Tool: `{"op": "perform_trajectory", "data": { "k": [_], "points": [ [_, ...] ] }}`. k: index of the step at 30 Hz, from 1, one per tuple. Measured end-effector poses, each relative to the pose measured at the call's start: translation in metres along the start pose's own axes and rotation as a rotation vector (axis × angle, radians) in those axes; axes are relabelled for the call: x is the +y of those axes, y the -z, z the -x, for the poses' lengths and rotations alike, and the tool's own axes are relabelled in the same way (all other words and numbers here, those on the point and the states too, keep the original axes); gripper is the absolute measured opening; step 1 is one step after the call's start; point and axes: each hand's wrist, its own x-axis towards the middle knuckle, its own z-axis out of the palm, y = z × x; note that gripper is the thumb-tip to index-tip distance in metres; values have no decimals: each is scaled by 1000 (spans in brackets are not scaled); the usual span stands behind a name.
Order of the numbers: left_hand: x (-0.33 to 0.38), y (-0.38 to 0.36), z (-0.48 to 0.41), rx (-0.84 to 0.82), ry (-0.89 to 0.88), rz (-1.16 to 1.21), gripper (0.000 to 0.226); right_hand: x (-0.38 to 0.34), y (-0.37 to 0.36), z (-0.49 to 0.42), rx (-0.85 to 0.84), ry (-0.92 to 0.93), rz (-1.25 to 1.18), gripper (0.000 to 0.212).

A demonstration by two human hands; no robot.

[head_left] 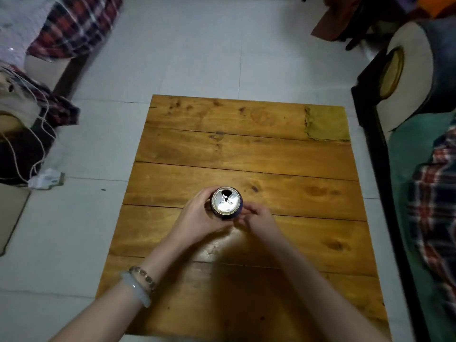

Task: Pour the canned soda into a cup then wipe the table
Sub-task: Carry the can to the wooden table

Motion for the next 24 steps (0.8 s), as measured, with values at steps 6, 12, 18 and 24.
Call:
{"op": "perform_trajectory", "data": {
  "k": [6,12,18,24],
  "points": [
    [-29,-23,-12,-25,44,-15,78,23,0,-29,17,29,116,35],
    [-40,-30,-19,-1,61,-6,78,27,-3,-38,28,46,146,39],
    [-43,-33,-20,-37,79,-31,79,28,-1,-35,4,44,185,33],
    [-35,-24,-21,-123,140,-33,88,25,-4,-22,39,18,172,40]
  ]
}}
